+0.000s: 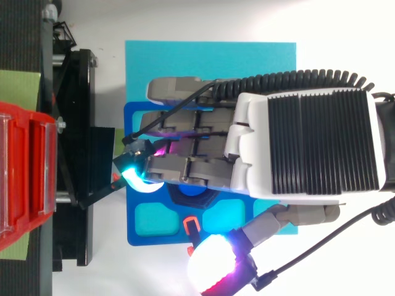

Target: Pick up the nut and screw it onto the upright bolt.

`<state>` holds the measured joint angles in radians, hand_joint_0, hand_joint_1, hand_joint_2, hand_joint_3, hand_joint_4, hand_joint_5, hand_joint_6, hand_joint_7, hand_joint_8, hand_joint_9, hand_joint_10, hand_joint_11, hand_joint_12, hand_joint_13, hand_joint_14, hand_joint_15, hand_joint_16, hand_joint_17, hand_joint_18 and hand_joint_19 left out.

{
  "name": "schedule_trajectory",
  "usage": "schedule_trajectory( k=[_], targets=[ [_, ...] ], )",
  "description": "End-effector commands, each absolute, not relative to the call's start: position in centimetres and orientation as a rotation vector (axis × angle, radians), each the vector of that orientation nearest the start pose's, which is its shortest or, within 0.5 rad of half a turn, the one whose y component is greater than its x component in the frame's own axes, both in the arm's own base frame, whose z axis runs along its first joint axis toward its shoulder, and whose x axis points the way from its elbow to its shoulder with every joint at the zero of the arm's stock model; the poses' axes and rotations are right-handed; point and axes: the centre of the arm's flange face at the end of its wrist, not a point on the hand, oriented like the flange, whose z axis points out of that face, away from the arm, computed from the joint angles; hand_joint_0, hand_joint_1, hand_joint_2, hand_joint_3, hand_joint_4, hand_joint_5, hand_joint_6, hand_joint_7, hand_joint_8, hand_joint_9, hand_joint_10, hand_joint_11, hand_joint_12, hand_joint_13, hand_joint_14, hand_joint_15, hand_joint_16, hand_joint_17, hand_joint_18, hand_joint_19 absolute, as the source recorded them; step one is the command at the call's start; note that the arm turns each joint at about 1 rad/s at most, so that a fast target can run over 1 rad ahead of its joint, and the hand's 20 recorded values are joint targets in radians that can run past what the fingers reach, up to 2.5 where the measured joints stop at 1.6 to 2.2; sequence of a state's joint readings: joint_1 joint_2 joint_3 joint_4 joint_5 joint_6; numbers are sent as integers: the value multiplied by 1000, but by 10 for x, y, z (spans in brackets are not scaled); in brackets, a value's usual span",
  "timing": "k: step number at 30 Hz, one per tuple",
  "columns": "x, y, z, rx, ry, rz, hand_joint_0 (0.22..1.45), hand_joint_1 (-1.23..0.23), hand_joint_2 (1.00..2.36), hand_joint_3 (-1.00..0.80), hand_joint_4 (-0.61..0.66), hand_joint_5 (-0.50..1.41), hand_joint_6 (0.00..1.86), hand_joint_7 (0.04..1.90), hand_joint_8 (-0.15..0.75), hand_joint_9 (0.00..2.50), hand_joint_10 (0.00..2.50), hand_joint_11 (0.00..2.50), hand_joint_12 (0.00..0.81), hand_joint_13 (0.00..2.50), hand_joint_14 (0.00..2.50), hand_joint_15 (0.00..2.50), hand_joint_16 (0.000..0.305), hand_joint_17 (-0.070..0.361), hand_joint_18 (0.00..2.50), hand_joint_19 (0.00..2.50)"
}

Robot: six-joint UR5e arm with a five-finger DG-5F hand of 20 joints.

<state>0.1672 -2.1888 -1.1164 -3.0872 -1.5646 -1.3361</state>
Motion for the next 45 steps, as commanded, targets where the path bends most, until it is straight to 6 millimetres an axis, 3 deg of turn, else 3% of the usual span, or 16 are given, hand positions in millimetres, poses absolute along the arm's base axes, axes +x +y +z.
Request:
schedule_trajectory(
  k=[1, 22, 28, 34, 38, 45],
  targets=[
    [733, -13, 335, 62, 1689, 295, 525, -113, 1000, -500, 232, -41, 505, 1059, 241, 668, 0, 0, 272, 476, 0, 0, 25, 56, 104, 0],
    [731, -35, 334, 75, 1701, 279, 539, -202, 1000, -500, 120, 14, 504, 1365, 254, 809, 0, 0, 247, 586, 0, 0, 20, 45, 213, 0],
    [730, -45, 333, 72, 1705, 283, 544, -245, 1000, -500, 146, 46, 500, 1428, 255, 927, 0, 0, 226, 656, 0, 0, 18, 39, 290, 0],
    [729, -52, 333, 66, 1703, 288, 548, -282, 1000, -500, 120, 56, 602, 1229, 246, 1155, 0, 0, 186, 802, 0, 0, 11, 25, 454, 0],
    [728, -59, 333, 63, 1703, 283, 545, -299, 1000, -500, 101, 78, 620, 1207, 191, 1480, 0, 0, 128, 977, 0, 0, 4, 10, 642, 0],
    [728, -64, 336, 56, 1693, 283, 531, -229, 1000, -500, 104, 87, 603, 1229, 166, 1620, 0, 16, 104, 1033, 0, 0, 3, 7, 715, 30]
  ],
)
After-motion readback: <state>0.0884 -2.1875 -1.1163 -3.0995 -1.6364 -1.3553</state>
